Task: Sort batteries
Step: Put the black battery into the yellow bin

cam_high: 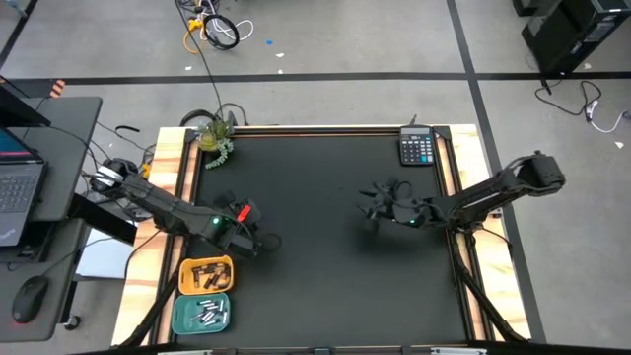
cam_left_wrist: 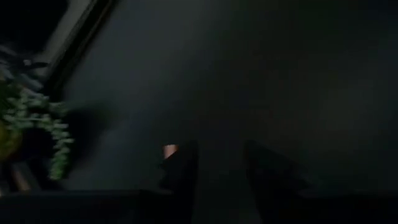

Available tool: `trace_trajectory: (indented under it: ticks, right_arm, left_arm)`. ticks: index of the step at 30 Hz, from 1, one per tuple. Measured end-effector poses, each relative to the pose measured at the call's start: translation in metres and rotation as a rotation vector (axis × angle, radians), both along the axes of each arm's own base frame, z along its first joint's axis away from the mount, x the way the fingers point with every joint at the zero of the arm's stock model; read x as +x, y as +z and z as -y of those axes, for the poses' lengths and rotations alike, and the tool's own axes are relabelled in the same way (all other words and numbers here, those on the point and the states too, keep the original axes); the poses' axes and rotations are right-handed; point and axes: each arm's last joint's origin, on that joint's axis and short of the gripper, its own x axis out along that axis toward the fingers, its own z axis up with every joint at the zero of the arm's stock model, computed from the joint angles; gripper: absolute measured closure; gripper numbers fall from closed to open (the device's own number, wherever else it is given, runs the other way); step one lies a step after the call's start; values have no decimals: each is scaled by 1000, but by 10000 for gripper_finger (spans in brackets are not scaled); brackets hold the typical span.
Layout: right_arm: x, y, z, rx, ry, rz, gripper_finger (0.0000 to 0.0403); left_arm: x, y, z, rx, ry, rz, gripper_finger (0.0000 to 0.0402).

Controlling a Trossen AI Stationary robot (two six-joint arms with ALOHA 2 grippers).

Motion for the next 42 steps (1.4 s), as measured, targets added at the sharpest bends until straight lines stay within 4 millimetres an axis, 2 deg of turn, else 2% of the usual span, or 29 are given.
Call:
trace_trajectory:
  ticks: [5,11,15,18,22,27,34,42]
  right_arm:
    - [-28,-8,-2,24,-22,53,204]
    - [-47,-20,0,21,-79,127,204]
    - [-49,-22,4,32,-128,144,211]
    - [-48,-20,3,41,-102,155,222]
    - [-48,-20,1,23,-80,148,235]
    - [-48,-19,-3,17,-54,148,238]
    - [-49,-19,-9,12,-17,143,238]
    - [-49,-20,-10,28,-14,143,238]
  left_arm:
    - [2,0,-19,37,16,-86,287]
    - [7,0,-47,60,38,-166,316]
    - [10,0,-68,55,65,-203,325]
    - [11,-1,-85,37,93,-228,328]
    - [13,-3,-105,-77,100,-229,332]
    - [4,-24,-125,-238,92,-240,332]
    - [-13,-42,-139,-338,117,-215,324]
    - [-30,-32,-133,-405,80,-51,296]
